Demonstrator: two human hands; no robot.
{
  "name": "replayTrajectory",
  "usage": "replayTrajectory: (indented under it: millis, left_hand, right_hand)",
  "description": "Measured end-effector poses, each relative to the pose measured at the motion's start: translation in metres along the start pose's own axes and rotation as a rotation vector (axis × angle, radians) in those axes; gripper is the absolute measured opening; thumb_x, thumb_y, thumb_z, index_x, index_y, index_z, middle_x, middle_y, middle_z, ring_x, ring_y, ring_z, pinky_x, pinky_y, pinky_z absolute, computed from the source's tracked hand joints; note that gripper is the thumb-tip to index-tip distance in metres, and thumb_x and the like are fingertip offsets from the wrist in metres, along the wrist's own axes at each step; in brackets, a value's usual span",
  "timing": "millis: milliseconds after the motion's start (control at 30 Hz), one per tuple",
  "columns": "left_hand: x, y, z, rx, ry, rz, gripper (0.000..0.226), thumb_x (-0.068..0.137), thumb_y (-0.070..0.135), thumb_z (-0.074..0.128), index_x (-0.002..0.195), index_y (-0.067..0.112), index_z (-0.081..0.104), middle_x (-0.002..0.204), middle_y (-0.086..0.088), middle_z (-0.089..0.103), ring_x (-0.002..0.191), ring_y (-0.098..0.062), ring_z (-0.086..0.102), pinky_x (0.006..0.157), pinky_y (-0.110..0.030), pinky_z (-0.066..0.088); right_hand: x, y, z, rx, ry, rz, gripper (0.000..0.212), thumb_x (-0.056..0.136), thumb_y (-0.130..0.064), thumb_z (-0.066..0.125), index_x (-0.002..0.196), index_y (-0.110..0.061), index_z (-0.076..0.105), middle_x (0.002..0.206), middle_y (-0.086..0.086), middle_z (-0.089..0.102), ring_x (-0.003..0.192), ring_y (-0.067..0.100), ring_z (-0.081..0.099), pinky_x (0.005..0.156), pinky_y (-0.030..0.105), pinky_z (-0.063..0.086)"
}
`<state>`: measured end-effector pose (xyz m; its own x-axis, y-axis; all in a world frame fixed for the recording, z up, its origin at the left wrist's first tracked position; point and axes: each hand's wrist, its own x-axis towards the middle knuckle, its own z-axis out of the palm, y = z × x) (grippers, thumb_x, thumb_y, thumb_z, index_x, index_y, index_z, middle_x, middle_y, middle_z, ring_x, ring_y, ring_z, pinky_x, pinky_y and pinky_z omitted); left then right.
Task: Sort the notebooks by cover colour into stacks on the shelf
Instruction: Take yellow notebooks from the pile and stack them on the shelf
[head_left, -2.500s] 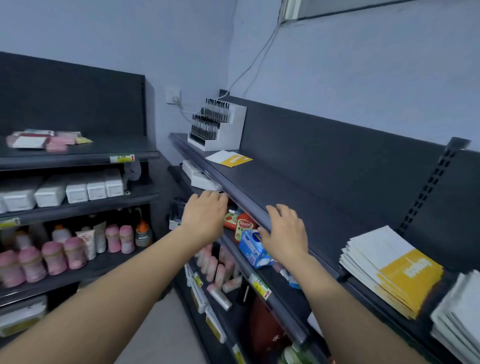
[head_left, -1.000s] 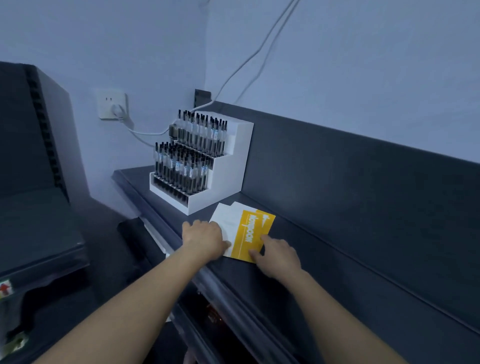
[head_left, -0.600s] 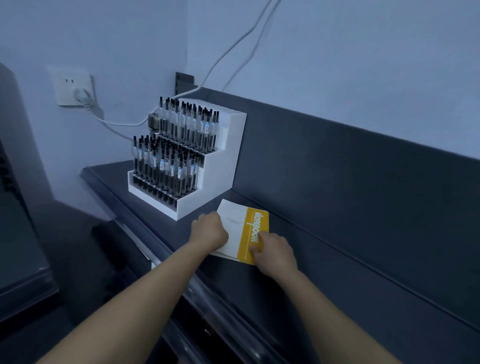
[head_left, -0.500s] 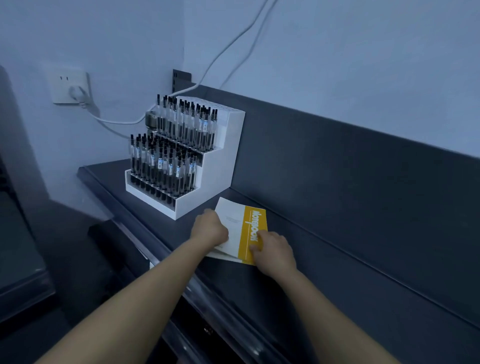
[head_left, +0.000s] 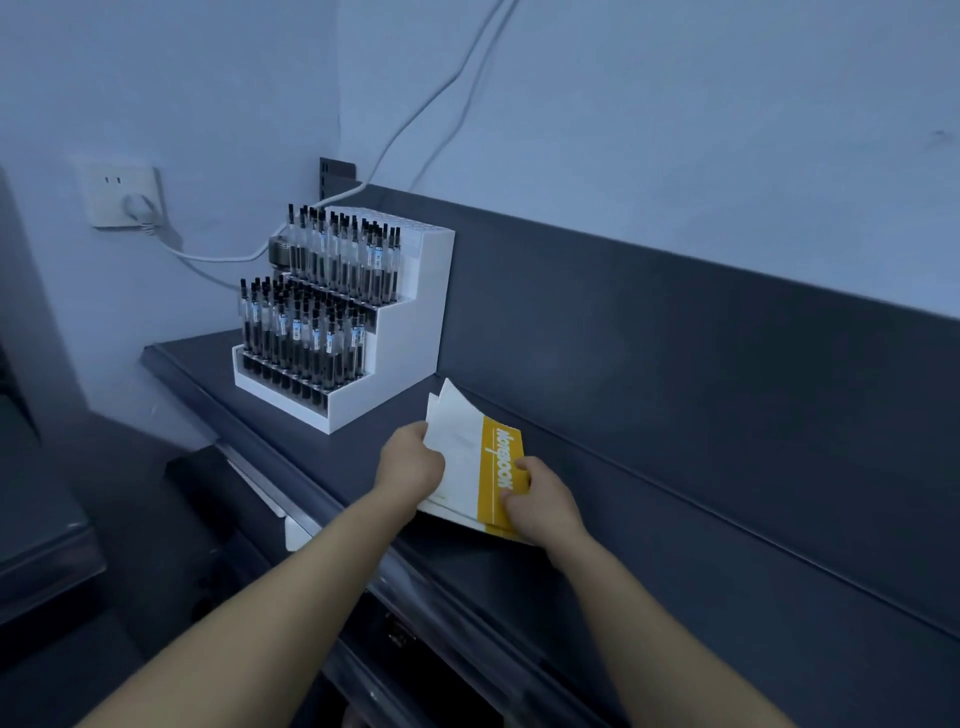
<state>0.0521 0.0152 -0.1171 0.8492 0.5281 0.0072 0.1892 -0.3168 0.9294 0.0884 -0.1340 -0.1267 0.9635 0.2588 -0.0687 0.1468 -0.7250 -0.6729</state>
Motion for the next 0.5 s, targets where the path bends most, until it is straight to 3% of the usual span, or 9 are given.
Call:
replayTrajectory:
  millis: [100,233,333,500]
  left_hand:
    - [-0.023,0.012,0.007,-0.163,0.005,0.107,0.047,0.083,-0.011,0.034,0.100,0.020,0.065,0.092,0.000,0.068,0.080,-0.018,0.063,0.064,-0.029,0.051]
    - [-0.061,0.034,0.024,-0.262,0.007,0.269,0.052,0.083,-0.013,0.035,0.104,0.025,0.064,0.093,0.007,0.069,0.085,-0.017,0.064,0.069,-0.029,0.052]
    - [-0.096,0.050,0.037,-0.290,0.016,0.313,0.052,0.087,-0.010,0.036,0.106,0.032,0.061,0.094,0.017,0.067,0.085,-0.007,0.063,0.067,-0.022,0.052]
    - [-0.155,0.064,0.065,-0.299,-0.032,0.335,0.050,0.093,-0.004,0.037,0.124,0.030,0.058,0.106,0.015,0.067,0.096,-0.005,0.063,0.074,-0.022,0.053]
  right_hand:
    - [-0.017,0.011,-0.012,0.141,0.047,0.018,0.045,0.094,-0.023,0.050,0.138,-0.021,0.038,0.134,0.001,0.051,0.115,0.019,0.051,0.096,0.037,0.045]
    - [-0.045,0.028,-0.037,0.341,0.145,0.114,0.057,0.096,-0.035,0.050,0.145,-0.012,0.031,0.145,0.006,0.042,0.127,0.024,0.045,0.103,0.037,0.039]
    - [-0.068,0.045,-0.060,0.390,0.232,0.085,0.029,0.096,-0.036,0.050,0.116,-0.015,0.051,0.117,0.001,0.056,0.099,0.017,0.053,0.090,0.036,0.045]
    - [-0.116,0.078,-0.096,0.461,0.382,0.018,0.012,0.098,-0.022,0.048,0.109,-0.020,0.051,0.102,-0.003,0.060,0.089,0.015,0.058,0.077,0.034,0.048]
